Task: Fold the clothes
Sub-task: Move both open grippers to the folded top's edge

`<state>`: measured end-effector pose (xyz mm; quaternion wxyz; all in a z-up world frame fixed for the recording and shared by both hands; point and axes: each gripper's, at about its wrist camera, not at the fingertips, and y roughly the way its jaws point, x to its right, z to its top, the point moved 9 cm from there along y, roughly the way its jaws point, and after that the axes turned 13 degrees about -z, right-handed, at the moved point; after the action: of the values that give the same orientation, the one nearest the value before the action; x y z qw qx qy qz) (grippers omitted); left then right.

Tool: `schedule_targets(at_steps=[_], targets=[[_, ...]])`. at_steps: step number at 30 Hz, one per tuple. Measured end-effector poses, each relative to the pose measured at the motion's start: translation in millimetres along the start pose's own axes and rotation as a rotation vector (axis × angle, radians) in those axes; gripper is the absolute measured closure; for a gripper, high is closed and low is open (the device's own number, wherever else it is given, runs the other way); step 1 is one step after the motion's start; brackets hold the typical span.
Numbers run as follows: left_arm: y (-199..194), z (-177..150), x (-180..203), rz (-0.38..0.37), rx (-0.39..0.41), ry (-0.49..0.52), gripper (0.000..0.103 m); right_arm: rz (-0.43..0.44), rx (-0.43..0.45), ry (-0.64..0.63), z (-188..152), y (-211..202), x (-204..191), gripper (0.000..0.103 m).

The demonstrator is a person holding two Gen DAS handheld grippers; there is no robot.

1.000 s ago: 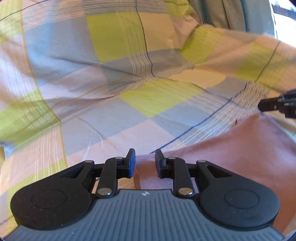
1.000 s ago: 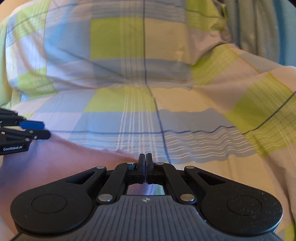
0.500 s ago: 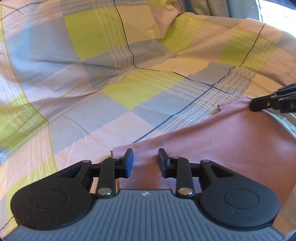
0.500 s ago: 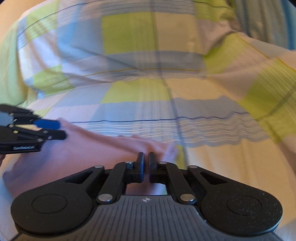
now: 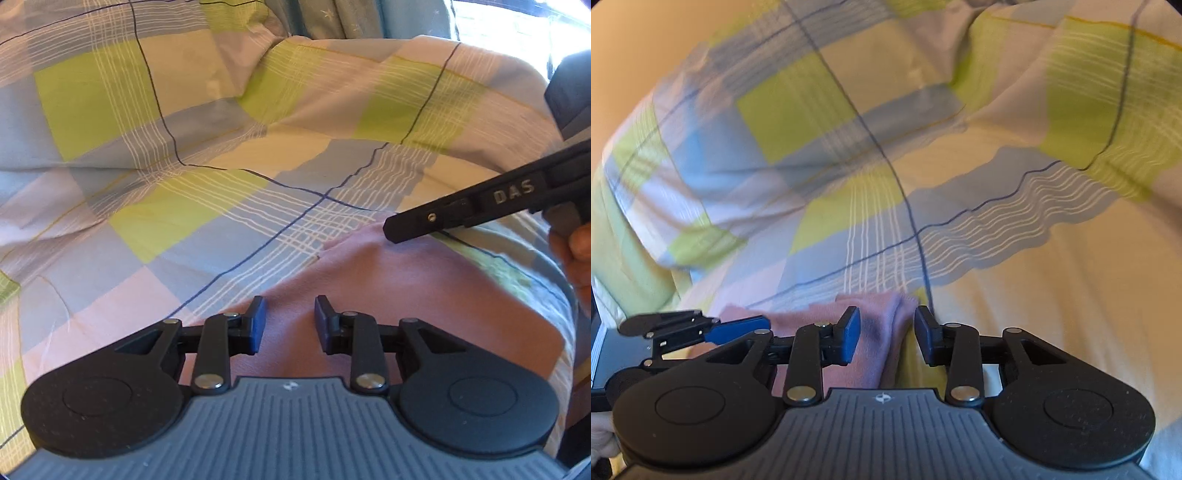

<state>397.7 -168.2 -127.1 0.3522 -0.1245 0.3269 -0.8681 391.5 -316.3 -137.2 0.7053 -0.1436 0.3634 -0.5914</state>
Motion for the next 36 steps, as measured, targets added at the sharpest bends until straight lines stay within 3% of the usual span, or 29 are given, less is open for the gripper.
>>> schedule_targets(at_steps=[5, 11, 18, 31, 33, 34, 36], targets=[[2.3, -1.4, -8.7, 0.033, -0.001, -0.027, 0.076, -0.001, 0.064, -0.059, 8.4, -7.7, -12.9, 0.065], [1.0, -1.4, -8.1, 0.038, 0.003, -0.026, 0.077, -0.003, 0.023, -0.051, 1.8, 1.6, -9.8, 0.065], [-0.2, -1.9, -9.2, 0.037, 0.011, -0.034, 0.075, 0.007, 0.094, -0.125, 7.2, -9.9, -26.1, 0.069], [-1.4, -3.9, -22.7, 0.012, 0.027, -0.152, 0.071, 0.020, 0.026, -0.150, -3.2, -2.0, -27.3, 0.068], [-1.5, -4.3, -24.8, 0.002, 0.031, -0.174, 0.071, 0.055, 0.033, -0.123, 0.0, -6.4, -28.3, 0.063], [-1.5, -4.4, -25.4, -0.002, 0.033, -0.182, 0.071, 0.071, 0.033, -0.111, 1.2, -7.8, -29.1, 0.051], [-1.6, -4.4, -26.2, -0.007, 0.035, -0.196, 0.071, 0.098, 0.029, -0.104, 1.9, -9.0, -32.1, 0.041]])
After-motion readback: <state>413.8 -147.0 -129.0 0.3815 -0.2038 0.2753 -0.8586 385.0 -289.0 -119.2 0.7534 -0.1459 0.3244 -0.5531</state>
